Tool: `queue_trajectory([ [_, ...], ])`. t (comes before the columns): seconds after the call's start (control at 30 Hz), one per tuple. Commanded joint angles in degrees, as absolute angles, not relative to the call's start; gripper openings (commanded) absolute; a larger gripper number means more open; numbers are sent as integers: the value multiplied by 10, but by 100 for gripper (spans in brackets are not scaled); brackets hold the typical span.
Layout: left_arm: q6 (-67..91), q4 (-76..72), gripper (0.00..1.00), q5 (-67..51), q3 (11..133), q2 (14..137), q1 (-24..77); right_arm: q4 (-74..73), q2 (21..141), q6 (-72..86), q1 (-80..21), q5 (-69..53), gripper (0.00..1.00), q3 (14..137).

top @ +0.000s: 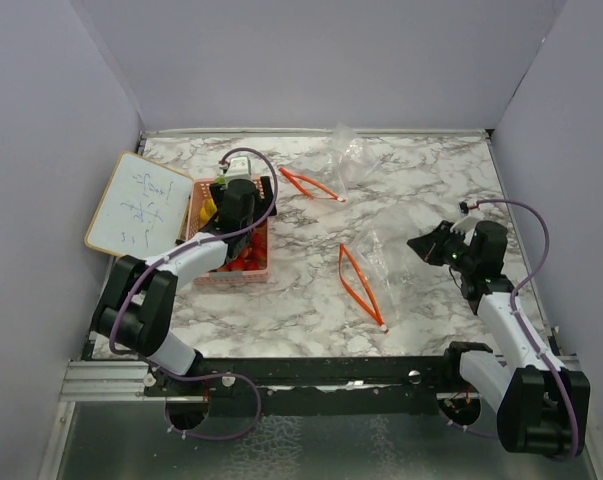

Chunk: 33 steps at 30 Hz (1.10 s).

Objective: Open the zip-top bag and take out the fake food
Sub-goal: Place the fake fruit in the bin, then place the zipper food storage bag at the center of the board.

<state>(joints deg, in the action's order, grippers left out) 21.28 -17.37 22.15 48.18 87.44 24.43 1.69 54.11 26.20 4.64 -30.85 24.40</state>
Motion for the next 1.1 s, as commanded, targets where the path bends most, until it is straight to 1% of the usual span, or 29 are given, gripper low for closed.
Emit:
queue_trajectory([
  [0.0, 218, -184, 99, 212, 482, 855, 241, 25, 546, 253, 50, -303, 2, 252],
  [0.13, 216, -211, 99, 186, 446, 790, 241, 63, 579, 271, 50, -318, 2, 254],
  [0.23, 207, -199, 99, 152, 442, 755, 242, 101, 619, 287, 50, -316, 2, 280],
  [0.37, 204, -175, 99, 127, 441, 740, 260, 115, 709, 287, 50, -312, 2, 360],
  [0.57, 227, -195, 99, 108, 399, 716, 284, 82, 876, 246, 50, -301, 2, 500],
  [0.7, 233, -195, 99, 103, 387, 715, 294, 78, 952, 245, 50, -321, 3, 578],
  [0.73, 231, -194, 99, 103, 387, 714, 297, 74, 962, 243, 50, -323, 6, 591],
  [0.8, 228, -192, 99, 103, 388, 712, 303, 63, 967, 235, 50, -323, 19, 613],
  [0.93, 224, -200, 99, 104, 387, 708, 309, 40, 937, 219, 50, -291, 48, 624],
  [0.97, 224, -200, 99, 103, 389, 709, 310, 35, 925, 214, 49, -283, 53, 622],
  [1.07, 224, -206, 99, 98, 393, 715, 316, 24, 883, 205, 49, -258, 65, 608],
])
